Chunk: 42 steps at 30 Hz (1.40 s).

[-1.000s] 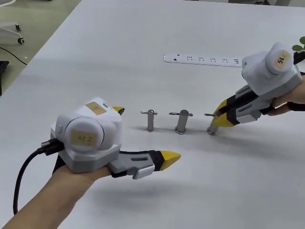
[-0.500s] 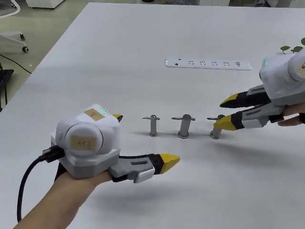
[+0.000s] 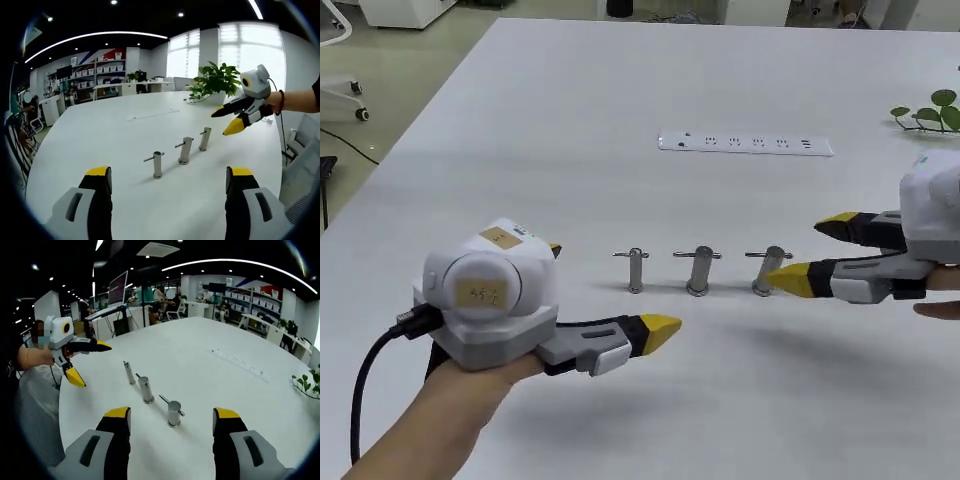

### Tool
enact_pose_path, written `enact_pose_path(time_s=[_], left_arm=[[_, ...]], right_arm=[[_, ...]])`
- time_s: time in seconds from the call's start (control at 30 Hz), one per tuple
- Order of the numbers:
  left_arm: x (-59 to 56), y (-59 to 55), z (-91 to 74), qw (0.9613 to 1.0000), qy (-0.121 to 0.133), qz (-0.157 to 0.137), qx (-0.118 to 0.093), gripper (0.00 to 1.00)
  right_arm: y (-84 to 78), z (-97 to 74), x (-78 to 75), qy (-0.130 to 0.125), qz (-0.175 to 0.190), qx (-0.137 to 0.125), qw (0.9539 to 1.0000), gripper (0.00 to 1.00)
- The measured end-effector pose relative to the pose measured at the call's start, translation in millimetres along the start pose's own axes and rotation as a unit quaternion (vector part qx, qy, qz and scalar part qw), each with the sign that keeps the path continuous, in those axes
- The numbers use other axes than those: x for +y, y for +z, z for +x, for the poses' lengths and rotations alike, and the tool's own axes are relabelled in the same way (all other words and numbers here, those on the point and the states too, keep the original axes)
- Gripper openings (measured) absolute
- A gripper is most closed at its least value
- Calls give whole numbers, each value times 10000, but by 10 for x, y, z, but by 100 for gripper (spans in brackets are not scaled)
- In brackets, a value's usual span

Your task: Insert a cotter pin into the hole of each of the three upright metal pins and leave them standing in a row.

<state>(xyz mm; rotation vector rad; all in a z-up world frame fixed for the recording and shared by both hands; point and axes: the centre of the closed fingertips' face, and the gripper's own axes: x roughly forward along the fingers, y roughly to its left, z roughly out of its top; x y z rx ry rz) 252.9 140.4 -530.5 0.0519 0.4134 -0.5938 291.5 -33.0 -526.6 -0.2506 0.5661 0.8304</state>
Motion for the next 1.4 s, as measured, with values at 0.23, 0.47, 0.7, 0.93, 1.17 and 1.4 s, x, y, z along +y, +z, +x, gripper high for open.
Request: enact_pose_path(time_s=[0.23,0.47,0.7,0.93,1.17,1.4], left_arm=[[6,15,-57,10000,33,-78,4,94],[-54,16,-183,10000,48,-79,36,94],[-86,7,-301,9999,54,-64,58,94],[-106,-11,-401,9999,111,-15,93,94],[-127,-35,-450,9997,153,-100,162,95],[-103,-36,-501,9996,251,-106,116,96]], right_arm=[[-27,-192,123,-537,358,-176,9978,70],[-135,-353,350,-775,558,-333,9949,74],[-186,-464,548,-895,890,-603,9902,74],[-236,-498,614,-1083,733,-588,9897,74],[-215,-531,637,-1217,898,-731,9858,75],[-252,-603,646,-1336,1088,-835,9815,77]])
